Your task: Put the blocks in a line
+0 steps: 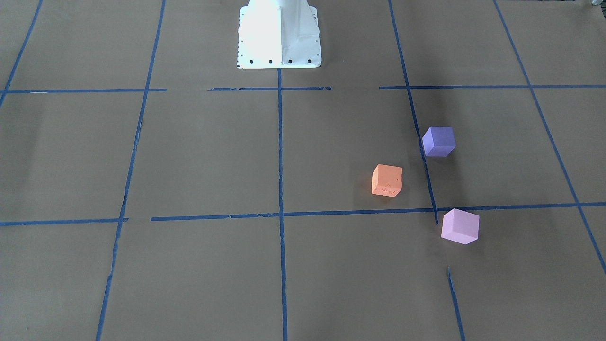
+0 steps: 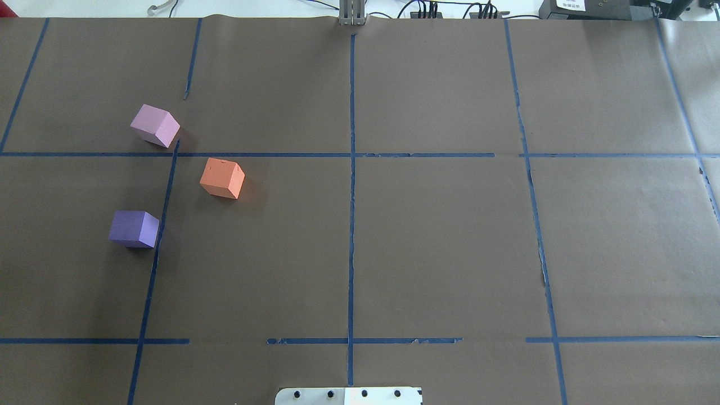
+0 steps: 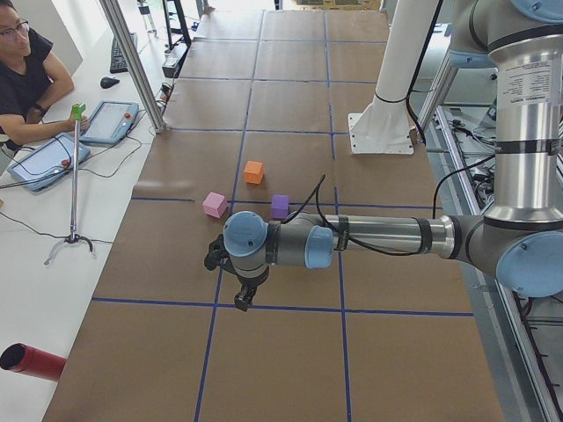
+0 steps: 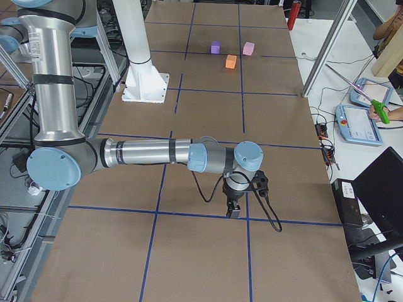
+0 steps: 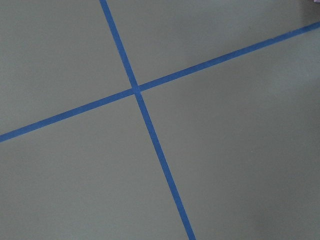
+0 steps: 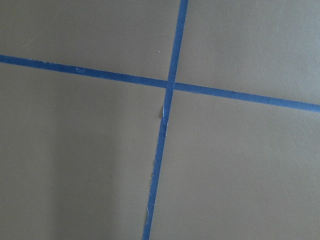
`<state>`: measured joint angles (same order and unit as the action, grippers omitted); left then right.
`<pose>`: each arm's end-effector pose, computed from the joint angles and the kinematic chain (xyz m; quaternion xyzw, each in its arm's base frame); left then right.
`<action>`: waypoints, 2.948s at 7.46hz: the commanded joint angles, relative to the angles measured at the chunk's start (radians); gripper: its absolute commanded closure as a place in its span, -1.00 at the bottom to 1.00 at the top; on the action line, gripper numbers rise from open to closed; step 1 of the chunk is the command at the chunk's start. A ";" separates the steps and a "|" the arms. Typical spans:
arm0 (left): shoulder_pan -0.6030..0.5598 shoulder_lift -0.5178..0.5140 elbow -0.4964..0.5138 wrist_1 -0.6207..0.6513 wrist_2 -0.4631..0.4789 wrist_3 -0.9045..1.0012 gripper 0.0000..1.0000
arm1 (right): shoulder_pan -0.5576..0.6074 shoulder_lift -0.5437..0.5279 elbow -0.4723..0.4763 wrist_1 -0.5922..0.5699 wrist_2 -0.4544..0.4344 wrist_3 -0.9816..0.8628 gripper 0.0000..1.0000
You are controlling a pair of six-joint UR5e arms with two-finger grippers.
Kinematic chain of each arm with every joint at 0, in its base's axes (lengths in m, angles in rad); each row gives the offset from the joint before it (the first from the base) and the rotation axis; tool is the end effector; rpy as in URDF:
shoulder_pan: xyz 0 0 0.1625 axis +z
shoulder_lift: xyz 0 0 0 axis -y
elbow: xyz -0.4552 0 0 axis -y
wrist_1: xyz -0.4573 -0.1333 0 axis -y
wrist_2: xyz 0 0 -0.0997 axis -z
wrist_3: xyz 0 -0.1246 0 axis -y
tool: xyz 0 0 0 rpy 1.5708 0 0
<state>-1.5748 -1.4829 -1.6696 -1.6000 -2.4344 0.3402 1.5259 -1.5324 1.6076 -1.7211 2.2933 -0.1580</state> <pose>-0.0407 -0.5200 0.6878 0.0896 0.4091 0.1602 0.8938 0.0255 -0.5676 0.6837 -0.0151 -0.3546 -0.0815 0.9313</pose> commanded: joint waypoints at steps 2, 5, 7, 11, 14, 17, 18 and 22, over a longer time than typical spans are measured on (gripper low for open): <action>-0.007 -0.008 -0.010 0.005 0.000 0.006 -1.00 | 0.000 0.000 0.000 0.000 0.000 0.000 -1.00; 0.008 -0.145 -0.100 0.079 0.069 -0.208 -1.00 | 0.000 0.000 0.000 0.000 0.000 0.000 -1.00; 0.143 -0.407 -0.085 0.315 0.072 -0.300 -1.00 | 0.000 0.002 0.000 0.000 0.000 0.000 -1.00; 0.349 -0.559 -0.079 0.331 0.080 -0.623 -1.00 | 0.000 0.000 0.000 0.000 0.000 0.000 -1.00; 0.562 -0.640 0.041 0.142 0.164 -0.904 -1.00 | 0.000 0.000 0.000 0.000 0.000 0.000 -1.00; 0.677 -0.680 0.172 -0.009 0.166 -1.056 -1.00 | 0.000 0.000 0.000 0.000 0.000 0.000 -1.00; 0.712 -0.678 0.177 -0.017 0.205 -1.076 -1.00 | 0.000 0.000 0.000 0.000 0.000 0.000 -1.00; 0.754 -0.671 0.200 -0.073 0.250 -1.116 -1.00 | 0.000 0.000 0.000 0.000 0.000 0.000 -1.00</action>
<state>-0.8300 -2.1583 -1.4725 -1.6548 -2.1864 -0.7658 1.5263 -1.5324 1.6076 -1.7211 2.2933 -0.1580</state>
